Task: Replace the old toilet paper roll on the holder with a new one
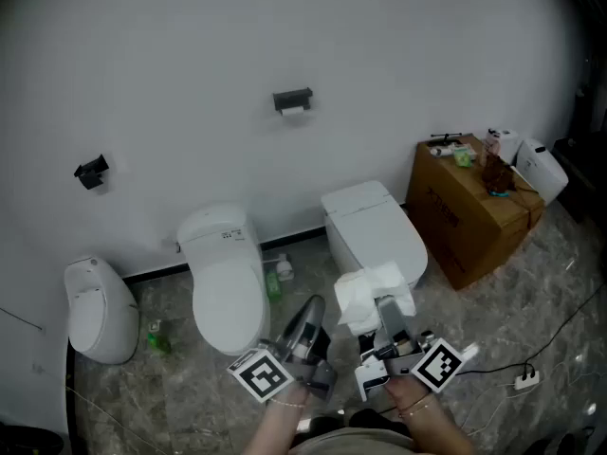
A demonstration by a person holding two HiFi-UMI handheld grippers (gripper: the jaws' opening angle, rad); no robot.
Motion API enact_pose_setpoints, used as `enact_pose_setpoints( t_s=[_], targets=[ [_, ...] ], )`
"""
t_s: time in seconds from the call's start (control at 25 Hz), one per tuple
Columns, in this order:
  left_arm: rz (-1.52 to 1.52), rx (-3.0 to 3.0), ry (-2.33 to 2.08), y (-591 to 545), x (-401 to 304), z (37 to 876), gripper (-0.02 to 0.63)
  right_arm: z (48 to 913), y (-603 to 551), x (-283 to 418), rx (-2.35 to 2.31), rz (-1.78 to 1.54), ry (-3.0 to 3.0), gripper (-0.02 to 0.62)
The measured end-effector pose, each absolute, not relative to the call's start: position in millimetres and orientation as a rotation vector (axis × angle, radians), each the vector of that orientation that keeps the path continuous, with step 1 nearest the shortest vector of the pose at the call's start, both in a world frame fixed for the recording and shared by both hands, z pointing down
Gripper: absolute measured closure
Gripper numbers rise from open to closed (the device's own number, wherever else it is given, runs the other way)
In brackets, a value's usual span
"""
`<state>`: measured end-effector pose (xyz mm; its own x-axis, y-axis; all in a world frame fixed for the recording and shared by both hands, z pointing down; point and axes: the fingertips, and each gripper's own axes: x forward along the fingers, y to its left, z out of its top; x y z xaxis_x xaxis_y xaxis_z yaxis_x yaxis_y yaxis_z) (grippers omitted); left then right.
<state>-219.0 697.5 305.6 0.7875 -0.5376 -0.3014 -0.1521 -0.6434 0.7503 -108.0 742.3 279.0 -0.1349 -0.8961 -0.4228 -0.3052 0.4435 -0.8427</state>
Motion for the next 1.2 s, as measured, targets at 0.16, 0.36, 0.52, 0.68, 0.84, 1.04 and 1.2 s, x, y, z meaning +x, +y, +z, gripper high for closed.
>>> enact_pose_setpoints(
  t_s=[0.16,0.36,0.52,0.68,0.84,1.04,1.2],
  targets=[
    [-0.633,2.223,-0.485,694,-209,315,0.6,288,736,-105,-1.056,-0.726,1.68,0.161],
    [-0.622,2.221,-0.525,693,-203,319,0.6,290,731,-102,-1.032,-0.74,1.687,0.161],
    [-0.611,2.207,-0.531,690,-196,325,0.6,292,725,-98,-1.029,-0.75,1.698,0.161],
    [-0.638,2.205,-0.559,684,-196,325,0.598,286,722,-94,-1.006,-0.73,1.728,0.161],
    [-0.657,2.206,-0.541,682,-184,321,0.6,282,720,-79,-0.991,-0.724,1.73,0.161],
    [-0.68,2.29,-0.536,693,-170,312,0.598,285,724,-58,-0.965,-0.738,1.725,0.161],
    [-0.665,2.319,-0.55,693,-162,312,0.598,285,720,-55,-0.96,-0.712,1.772,0.161]
  ],
)
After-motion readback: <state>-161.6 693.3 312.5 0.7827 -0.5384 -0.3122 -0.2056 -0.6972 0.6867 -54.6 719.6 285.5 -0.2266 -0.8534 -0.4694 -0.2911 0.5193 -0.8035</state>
